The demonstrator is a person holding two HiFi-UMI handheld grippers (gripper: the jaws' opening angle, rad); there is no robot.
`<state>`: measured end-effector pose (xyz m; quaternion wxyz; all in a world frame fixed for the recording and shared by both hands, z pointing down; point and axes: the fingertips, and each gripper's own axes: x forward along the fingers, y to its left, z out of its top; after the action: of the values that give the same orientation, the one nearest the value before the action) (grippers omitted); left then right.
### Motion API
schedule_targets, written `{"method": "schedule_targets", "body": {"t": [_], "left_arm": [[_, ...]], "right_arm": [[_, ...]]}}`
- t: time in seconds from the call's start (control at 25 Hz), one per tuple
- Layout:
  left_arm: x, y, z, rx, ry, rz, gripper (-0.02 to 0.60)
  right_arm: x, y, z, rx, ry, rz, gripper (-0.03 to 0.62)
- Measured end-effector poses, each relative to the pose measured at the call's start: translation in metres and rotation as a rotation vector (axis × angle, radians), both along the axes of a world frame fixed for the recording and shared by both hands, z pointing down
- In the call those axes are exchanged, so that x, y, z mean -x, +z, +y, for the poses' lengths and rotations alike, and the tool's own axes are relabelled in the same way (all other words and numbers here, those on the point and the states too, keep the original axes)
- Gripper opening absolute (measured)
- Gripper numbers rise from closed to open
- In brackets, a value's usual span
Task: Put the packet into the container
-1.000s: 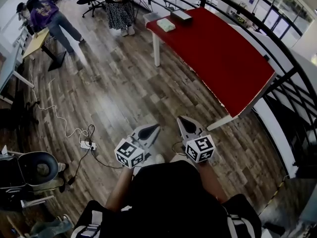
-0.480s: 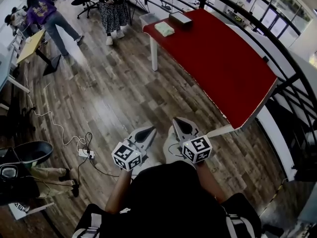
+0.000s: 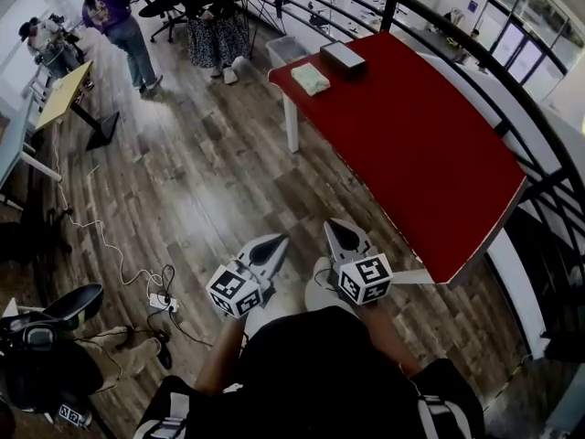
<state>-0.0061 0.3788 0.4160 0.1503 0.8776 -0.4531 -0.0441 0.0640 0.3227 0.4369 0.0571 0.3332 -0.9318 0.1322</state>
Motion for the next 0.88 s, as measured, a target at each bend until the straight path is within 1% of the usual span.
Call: {"method": "schedule_targets", "body": {"t": [0.12, 0.24, 0.4, 0.68, 0.8, 0.88], "left_arm": [[-0.006, -0.007, -0.037, 0.001, 0.007, -0.015, 0.003], [-0.011, -0.013, -0.069, 0.003, 0.011, -0.035, 0.004], [-0.017, -0.015, -0.108, 0.016, 0.009, -0.041, 0.004], [-0.038, -0.007, -0.170, 0.016, 0.024, -0.057, 0.005], [-0.032, -0.008, -0.189, 0.020, 0.006, -0.070, 0.005], [-0.022, -0.007, -0.203, 0.031, -0.019, -0.058, 0.005]], "right_arm": [[-0.003, -0.007, -0.040, 0.002, 0.010, -0.021, 0.018], [-0.003, -0.014, -0.076, -0.005, -0.005, -0.039, 0.018], [-0.006, -0.023, -0.115, -0.017, -0.017, -0.059, 0.018], [-0.024, -0.010, -0.172, -0.004, -0.015, -0.061, 0.018], [-0.027, -0.011, -0.192, 0.004, -0.014, -0.058, 0.018], [-0.025, -0.008, -0.205, 0.013, -0.018, -0.056, 0.018]]}}
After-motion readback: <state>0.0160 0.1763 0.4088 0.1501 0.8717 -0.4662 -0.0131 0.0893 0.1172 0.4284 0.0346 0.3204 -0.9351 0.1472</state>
